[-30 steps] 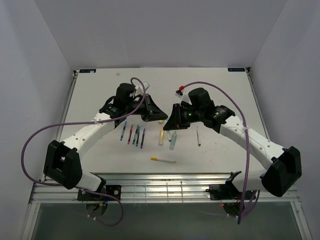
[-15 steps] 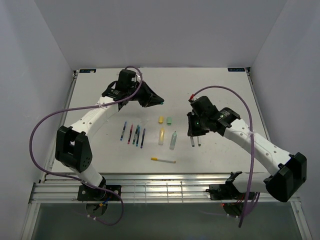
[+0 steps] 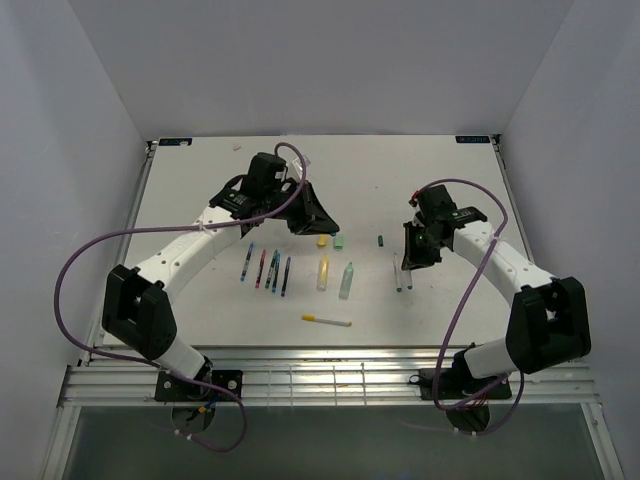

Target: Open the pen caps

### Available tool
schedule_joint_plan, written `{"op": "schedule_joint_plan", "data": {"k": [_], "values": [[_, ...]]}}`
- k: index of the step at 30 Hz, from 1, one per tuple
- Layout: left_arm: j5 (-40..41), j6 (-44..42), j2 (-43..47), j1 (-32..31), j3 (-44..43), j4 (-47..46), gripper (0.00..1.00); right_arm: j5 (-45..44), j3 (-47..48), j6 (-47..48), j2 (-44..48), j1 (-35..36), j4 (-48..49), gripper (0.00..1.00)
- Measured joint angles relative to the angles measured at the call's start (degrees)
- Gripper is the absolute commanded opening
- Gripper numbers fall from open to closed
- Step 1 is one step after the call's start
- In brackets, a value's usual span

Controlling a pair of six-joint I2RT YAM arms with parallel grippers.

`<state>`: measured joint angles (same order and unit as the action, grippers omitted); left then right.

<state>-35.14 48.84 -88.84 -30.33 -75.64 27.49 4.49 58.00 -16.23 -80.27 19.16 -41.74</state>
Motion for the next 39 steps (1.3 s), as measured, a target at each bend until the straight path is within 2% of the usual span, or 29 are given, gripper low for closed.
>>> {"op": "schedule_joint_plan", "data": {"k": [8, 18, 21, 25, 33, 39], "values": [[-0.31, -2.80, -3.69, -6.69, -2.78, 2.14, 0.00, -2.69, -0.44, 1.90, -7.10, -0.44, 5.49, 0.08], [0.17, -2.45, -14.45, -6.23, -12.35, 1.95, 0.00, -5.25, -0.57, 3.69, -12.50, -0.72, 9.46, 0.16], [0.33, -2.05, -14.80, -6.23, -12.55, 1.99, 0.00, -5.33, -0.90, 3.91, -13.99, -0.83, 10.38, 0.21], [0.52, -1.75, -14.75, -6.23, -12.41, 1.40, 0.00, -5.33, -1.79, 4.04, -14.23, -0.83, 11.39, 0.23], [0.90, -1.22, -14.56, -6.23, -11.06, 0.31, 0.00, -5.20, -2.01, 4.00, -14.40, -0.83, 12.39, 0.35], [1.25, -1.16, -14.82, -6.23, -11.08, -0.26, 0.00, -4.33, -1.90, 3.61, -14.38, -0.94, 12.22, 0.38]]}}
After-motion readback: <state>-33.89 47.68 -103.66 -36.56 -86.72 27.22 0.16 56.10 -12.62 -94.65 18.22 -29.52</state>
